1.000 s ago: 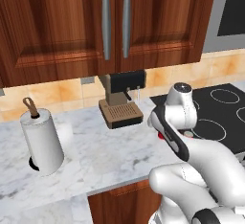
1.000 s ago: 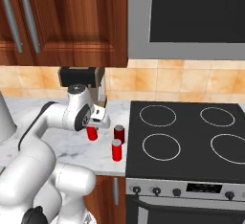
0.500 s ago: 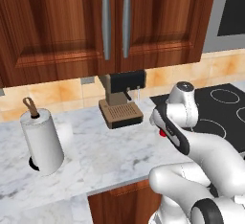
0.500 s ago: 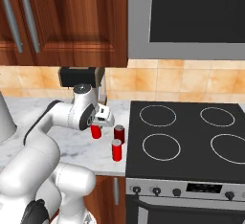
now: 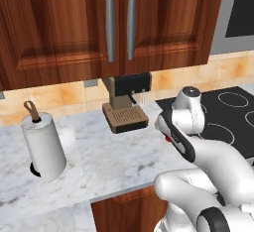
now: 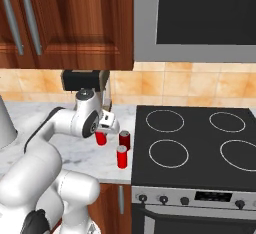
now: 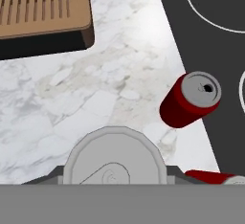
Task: Four empty soda cans are scattered around the kitchen. Gather all the cans and cluster them next to the stove for recycling.
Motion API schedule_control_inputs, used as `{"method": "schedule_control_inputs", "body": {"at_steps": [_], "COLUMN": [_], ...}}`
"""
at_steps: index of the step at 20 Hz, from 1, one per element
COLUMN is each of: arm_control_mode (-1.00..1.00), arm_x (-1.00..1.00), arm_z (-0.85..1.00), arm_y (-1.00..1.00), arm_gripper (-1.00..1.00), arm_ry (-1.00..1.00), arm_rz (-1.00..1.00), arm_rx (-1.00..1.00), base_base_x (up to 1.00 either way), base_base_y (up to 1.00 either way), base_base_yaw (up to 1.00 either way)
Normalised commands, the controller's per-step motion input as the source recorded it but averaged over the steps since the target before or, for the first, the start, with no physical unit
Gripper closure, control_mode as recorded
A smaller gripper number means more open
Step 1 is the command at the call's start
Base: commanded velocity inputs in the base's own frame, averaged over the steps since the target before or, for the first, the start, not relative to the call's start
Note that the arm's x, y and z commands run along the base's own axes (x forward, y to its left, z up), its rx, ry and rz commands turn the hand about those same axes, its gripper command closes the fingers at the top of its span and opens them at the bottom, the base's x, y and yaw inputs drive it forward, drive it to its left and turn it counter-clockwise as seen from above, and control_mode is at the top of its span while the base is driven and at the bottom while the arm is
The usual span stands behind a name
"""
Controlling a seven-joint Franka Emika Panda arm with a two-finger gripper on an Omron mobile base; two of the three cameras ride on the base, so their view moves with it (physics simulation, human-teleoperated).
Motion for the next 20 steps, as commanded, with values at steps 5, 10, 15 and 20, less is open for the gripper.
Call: {"method": "schedule_control_inputs", "body": {"at_steps": [5, 10, 15, 20], "arm_control_mode": [-1.00, -1.00, -1.00, -1.00], "arm_x": [0.09, 0.28, 0.26, 0.17], "arm_z": [-0.06, -0.13, -0.10, -0.22], "arm_y": [-0.03, -0.11, -0.02, 0.00], "arm_gripper": [1.00, 1.00, 1.00, 1.00], "arm_ry": [0.00, 0.00, 0.00, 0.03], "arm_rz": [-0.10, -0.08, -0.05, -0.03], "arm_rx": [0.00, 0.00, 0.00, 0.00], "base_base_x": [0.00, 0.00, 0.00, 0.00], "base_base_y": [0.00, 0.00, 0.00, 0.00], "base_base_yaw": [0.00, 0.00, 0.00, 0.00]}}
